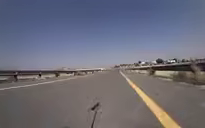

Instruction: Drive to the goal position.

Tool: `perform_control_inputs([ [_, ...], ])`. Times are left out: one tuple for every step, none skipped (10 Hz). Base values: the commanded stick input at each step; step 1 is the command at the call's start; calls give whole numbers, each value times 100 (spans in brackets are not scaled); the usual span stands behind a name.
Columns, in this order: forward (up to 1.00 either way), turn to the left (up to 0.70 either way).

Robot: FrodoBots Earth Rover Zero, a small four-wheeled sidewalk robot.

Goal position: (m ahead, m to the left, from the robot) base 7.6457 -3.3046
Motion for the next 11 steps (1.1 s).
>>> perform_control_inputs([
  [100,0],
  [100,0],
  [100,0],
  [100,-4],
  [100,-19],
  [100,-35],
  [100,-8],
  [100,1],
  [100,0],
  [100,0],
  [100,-2],
])
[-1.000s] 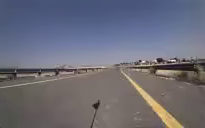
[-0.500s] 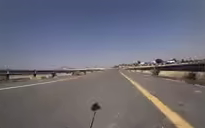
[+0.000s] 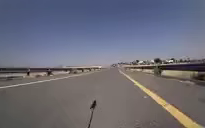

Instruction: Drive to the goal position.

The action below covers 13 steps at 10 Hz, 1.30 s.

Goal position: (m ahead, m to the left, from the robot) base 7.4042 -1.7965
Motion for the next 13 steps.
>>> perform_control_inputs([
  [100,-1],
  [100,0],
  [100,-17],
  [100,-34],
  [100,-13],
  [100,0],
  [100,0],
  [100,0],
  [100,0],
  [100,0],
  [100,0],
  [100,2],
  [100,2],
])
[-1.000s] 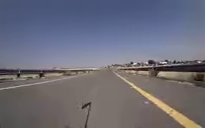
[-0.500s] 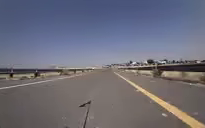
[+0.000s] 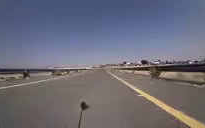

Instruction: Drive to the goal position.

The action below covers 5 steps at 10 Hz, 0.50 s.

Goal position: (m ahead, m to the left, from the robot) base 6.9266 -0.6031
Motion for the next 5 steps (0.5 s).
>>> perform_control_inputs([
  [100,2],
  [100,2],
  [100,2],
  [100,2],
  [100,2],
])
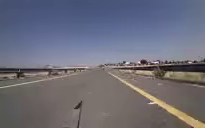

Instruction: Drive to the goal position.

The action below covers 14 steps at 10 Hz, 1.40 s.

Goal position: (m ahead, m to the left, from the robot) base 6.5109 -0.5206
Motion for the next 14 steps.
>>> perform_control_inputs([
  [100,1],
  [100,0],
  [100,0],
  [100,0],
  [100,0],
  [100,0],
  [100,0],
  [100,0],
  [100,0],
  [100,0],
  [100,0],
  [100,0],
  [100,0],
  [100,0],
])
